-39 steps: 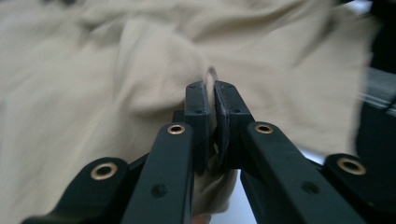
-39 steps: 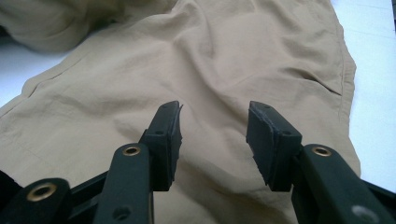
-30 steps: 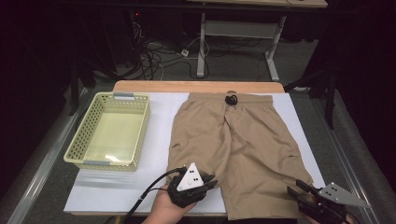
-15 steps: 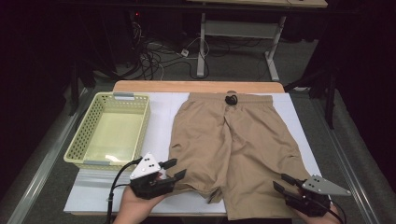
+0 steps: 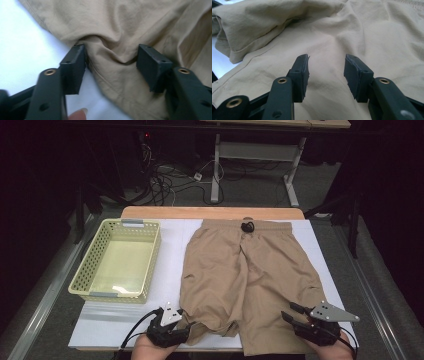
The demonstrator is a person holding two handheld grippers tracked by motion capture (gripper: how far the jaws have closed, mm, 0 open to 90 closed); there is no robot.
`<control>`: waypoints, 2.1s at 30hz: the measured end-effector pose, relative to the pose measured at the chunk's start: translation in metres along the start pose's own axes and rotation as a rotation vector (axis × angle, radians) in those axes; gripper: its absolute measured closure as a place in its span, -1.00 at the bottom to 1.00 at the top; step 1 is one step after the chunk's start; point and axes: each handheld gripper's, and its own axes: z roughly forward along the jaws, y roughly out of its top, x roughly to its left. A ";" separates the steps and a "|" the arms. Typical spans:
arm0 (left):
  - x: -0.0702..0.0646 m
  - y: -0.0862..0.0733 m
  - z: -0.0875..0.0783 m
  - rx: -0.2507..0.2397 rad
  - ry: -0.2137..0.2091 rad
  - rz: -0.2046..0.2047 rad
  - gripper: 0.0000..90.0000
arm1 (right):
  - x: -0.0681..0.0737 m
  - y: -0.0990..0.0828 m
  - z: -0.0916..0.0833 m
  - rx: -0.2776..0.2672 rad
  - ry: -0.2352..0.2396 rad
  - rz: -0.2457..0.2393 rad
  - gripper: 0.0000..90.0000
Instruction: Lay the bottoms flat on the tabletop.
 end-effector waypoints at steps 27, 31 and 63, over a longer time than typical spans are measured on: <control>0.053 -0.031 -0.047 -0.003 0.137 -0.050 0.84 | 0.001 0.008 0.018 0.010 0.044 -0.027 0.24; 0.044 -0.025 -0.050 -0.044 0.133 -0.051 0.36 | 0.001 0.009 0.018 0.010 0.050 -0.033 0.24; -0.074 0.034 0.025 0.033 -0.194 0.292 0.01 | -0.066 -0.064 -0.046 0.146 -0.268 0.212 0.11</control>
